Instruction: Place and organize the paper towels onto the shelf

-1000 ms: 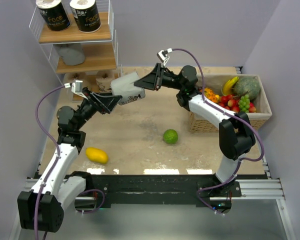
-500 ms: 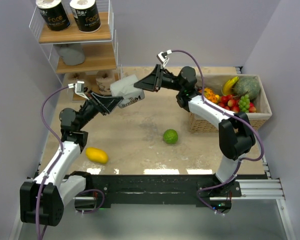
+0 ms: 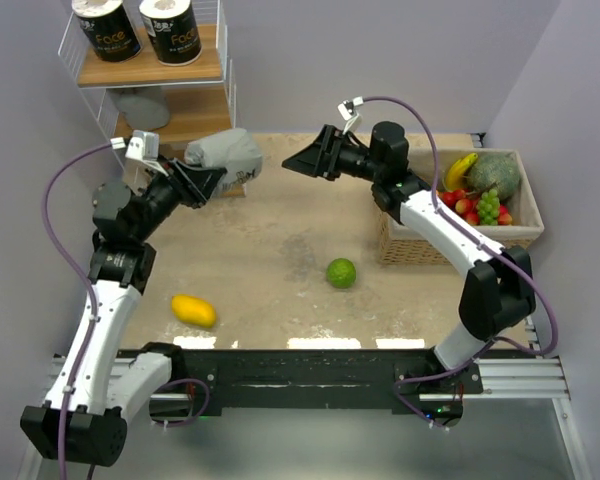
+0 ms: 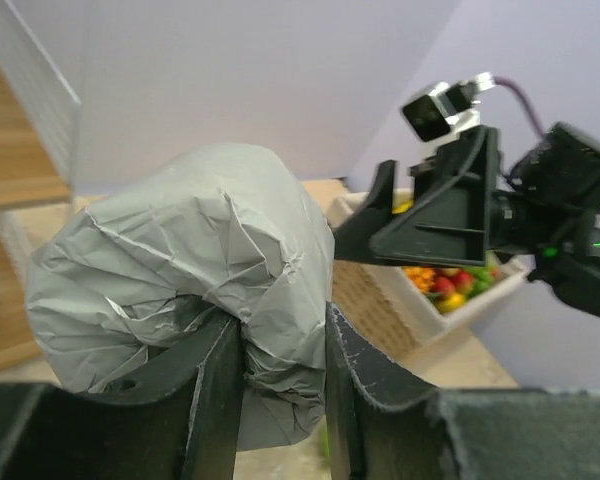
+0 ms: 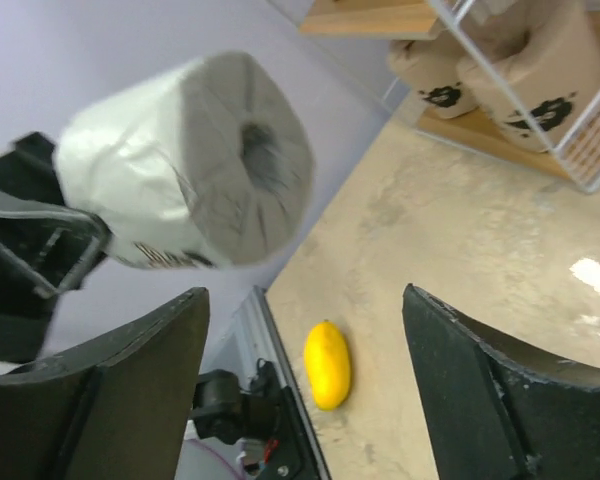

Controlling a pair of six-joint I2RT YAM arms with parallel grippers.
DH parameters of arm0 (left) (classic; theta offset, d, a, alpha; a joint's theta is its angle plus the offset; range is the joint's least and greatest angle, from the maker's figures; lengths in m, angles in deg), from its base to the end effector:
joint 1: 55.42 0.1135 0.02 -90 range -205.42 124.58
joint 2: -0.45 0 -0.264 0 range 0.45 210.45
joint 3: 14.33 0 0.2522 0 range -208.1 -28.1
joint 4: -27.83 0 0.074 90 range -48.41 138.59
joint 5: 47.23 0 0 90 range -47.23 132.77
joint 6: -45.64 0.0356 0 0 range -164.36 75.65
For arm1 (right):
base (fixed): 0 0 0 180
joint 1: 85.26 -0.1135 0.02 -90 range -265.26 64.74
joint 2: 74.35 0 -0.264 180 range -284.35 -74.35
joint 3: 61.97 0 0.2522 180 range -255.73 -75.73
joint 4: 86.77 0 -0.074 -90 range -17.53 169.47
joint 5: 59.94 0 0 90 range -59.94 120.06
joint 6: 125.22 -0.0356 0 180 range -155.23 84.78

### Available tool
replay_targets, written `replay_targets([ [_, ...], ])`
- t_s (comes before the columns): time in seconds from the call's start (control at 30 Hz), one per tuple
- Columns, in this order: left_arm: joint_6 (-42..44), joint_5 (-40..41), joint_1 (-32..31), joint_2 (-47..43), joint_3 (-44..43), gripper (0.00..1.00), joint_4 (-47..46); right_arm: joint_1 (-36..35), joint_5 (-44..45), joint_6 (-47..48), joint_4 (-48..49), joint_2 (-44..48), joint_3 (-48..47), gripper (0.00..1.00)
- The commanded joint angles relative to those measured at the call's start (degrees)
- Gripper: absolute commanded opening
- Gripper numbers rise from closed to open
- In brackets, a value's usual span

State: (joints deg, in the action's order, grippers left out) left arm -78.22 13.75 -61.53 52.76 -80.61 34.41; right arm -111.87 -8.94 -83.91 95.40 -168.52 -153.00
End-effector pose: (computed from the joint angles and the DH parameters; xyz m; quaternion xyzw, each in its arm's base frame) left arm 0.2046 -0.0393 0.3968 0.0295 0.6655 -0.4040 0.6269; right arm 0.3410 0.1959 0.3613 -0.1010 0.7045 0.5922 0.3779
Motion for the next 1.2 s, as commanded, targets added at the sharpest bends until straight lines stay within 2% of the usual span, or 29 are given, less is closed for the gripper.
replay_targets([
  [0.0, 13.55, 10.19, 0.13, -1.43, -8.47, 0.38, 15.85, 0.33, 5.69, 7.90, -9.59, 3.38, -3.23, 0.89],
  [0.03, 14.70, 11.86, 0.13, -0.99, -9.70, 0.38, 17.53, 0.33, 6.13, 7.91, -9.94, 3.73, -3.06, 0.97],
  [0.07, 16.88, 15.53, 0.05, -0.29, -12.50, 0.39, 19.20, 0.33, 6.31, 7.99, -9.95, 4.60, -2.45, 0.99],
  [0.2, 21.12, 23.03, 0.13, 6.20, -20.51, 0.40, 26.77, 0.33, 7.10, 7.90, -10.30, 6.97, -1.21, 0.99],
  [0.37, 23.67, 28.92, 0.31, 11.31, -24.65, 0.39, 24.59, 0.42, 8.77, 9.40, -12.32, 10.41, -0.16, 0.99],
  [0.6, 26.22, 27.79, 0.31, 15.97, -25.53, 0.36, 14.49, 0.42, 9.03, 10.63, -12.93, 13.49, 1.34, 0.99],
  [1.17, 38.26, 22.25, 0.31, 22.74, -28.35, 0.37, 5.25, 0.42, 10.35, 11.33, -13.11, 14.72, 1.51, 0.99],
])
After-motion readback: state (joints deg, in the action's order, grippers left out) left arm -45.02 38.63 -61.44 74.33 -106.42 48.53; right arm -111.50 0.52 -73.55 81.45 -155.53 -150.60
